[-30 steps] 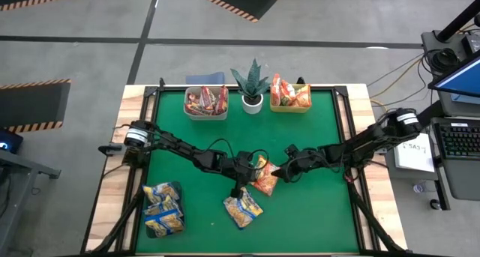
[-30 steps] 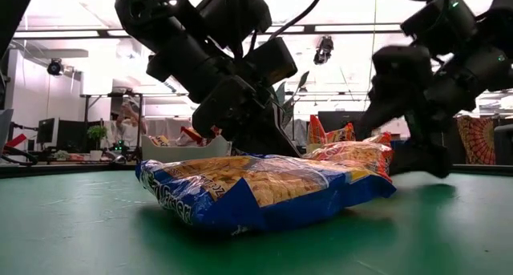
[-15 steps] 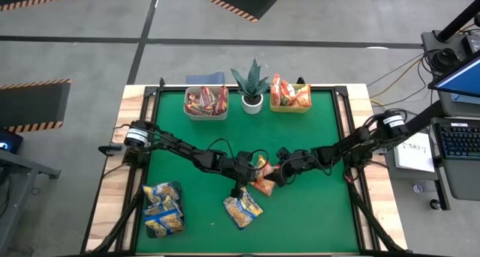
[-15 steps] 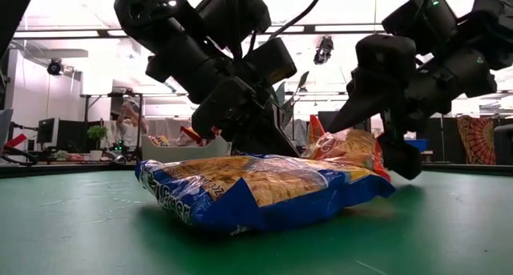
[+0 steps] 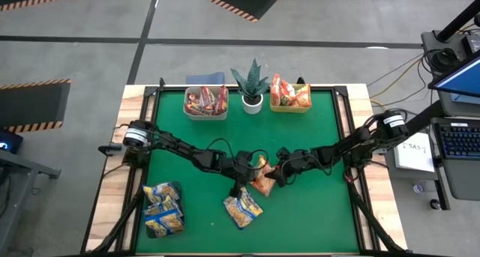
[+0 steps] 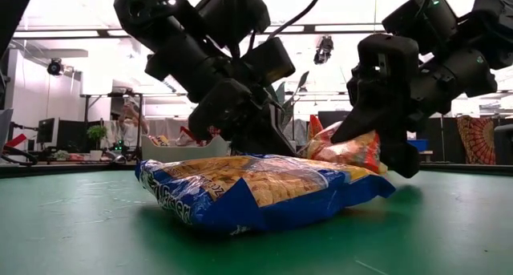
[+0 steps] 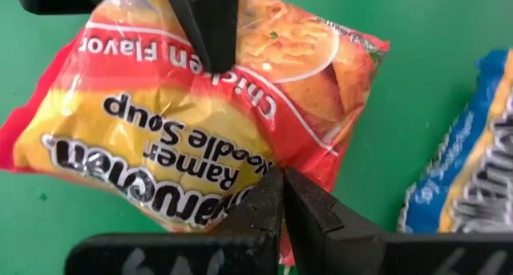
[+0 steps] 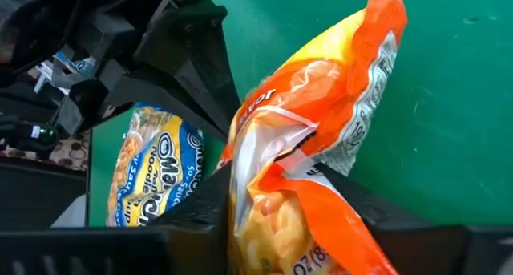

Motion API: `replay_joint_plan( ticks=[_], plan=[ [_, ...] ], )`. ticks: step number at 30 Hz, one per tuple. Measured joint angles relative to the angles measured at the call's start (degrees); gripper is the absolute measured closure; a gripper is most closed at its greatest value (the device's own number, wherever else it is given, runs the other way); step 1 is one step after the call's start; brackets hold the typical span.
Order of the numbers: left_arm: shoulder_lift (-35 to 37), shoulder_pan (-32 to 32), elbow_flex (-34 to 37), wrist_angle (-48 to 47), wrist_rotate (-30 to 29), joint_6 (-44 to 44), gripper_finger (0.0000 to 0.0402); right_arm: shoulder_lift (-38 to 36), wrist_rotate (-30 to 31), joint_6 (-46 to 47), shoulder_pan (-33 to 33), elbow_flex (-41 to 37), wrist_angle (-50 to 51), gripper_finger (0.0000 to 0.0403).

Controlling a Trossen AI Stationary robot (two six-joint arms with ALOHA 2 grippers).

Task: Sort Maruchan noodles
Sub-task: Put the orange noodle pack into the yellow bin

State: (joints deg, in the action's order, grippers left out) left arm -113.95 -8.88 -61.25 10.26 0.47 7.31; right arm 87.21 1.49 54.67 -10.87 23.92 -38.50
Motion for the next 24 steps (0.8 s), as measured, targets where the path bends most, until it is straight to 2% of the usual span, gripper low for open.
replay_joint_plan(
  ticks=[12,20,24],
  plan=[
    [8.6,1.4,0.1,-11.0,-1.9,7.3,0.0402,-0.5,1.4,-3.8,0.0,0.1,-2.8,0.0338],
    [18.8,5.6,1.9,-14.7,-1.6,13.1,0.0402,-4.4,1.5,-6.2,0.2,0.1,-6.2,0.0345],
    [25.9,8.5,6.0,-11.0,-1.6,13.8,0.0402,-9.8,2.2,-8.2,1.4,0.2,-4.2,0.0345]
  ],
)
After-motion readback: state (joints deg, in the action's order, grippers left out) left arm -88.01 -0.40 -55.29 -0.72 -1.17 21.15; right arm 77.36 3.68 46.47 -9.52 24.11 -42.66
